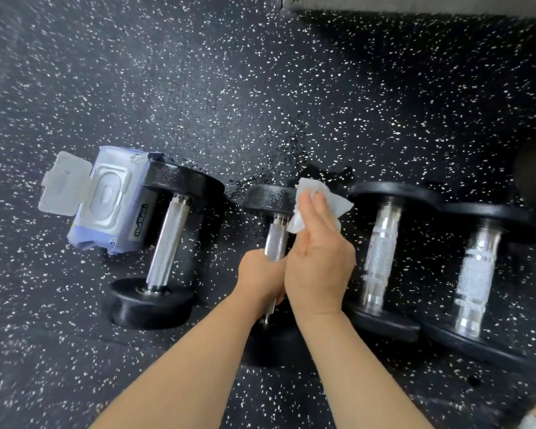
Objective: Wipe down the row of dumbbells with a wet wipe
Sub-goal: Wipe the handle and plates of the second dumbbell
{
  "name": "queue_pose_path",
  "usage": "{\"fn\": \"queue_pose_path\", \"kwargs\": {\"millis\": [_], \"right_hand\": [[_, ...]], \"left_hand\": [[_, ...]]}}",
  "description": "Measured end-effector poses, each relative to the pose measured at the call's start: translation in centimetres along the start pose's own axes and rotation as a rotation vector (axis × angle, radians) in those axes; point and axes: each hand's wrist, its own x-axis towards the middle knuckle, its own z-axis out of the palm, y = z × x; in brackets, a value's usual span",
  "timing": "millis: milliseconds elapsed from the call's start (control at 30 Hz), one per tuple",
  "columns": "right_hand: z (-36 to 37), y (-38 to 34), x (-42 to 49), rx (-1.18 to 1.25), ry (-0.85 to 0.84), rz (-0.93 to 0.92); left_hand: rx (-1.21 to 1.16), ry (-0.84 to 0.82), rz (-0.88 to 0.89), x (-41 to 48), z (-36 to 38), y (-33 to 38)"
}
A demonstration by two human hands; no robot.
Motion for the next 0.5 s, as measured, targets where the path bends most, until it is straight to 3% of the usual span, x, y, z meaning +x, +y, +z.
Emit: {"fn": "queue_pose_path", "kwargs": {"millis": [167, 233, 367, 500], "right_hand": [[2.2, -1.6, 0.5, -0.156, 0.048, -0.322], [2.0, -0.9, 0.8, -0.162, 0.034, -0.329], [0.2, 0.5, 1.5, 0.166, 0.056, 0.152], [0.4, 1.7, 3.5, 0.492, 0.052, 0.565]], "left_hand": [[-0.12, 0.052, -0.034, 0.6, 0.4, -0.1], [-0.1, 0.023, -0.066, 0.5, 0.4, -0.1], [0.047, 0.003, -0.05, -0.3, 0.6, 0.3], [0.034, -0.028, -0.11, 0.2, 0.2, 0.2]]}}
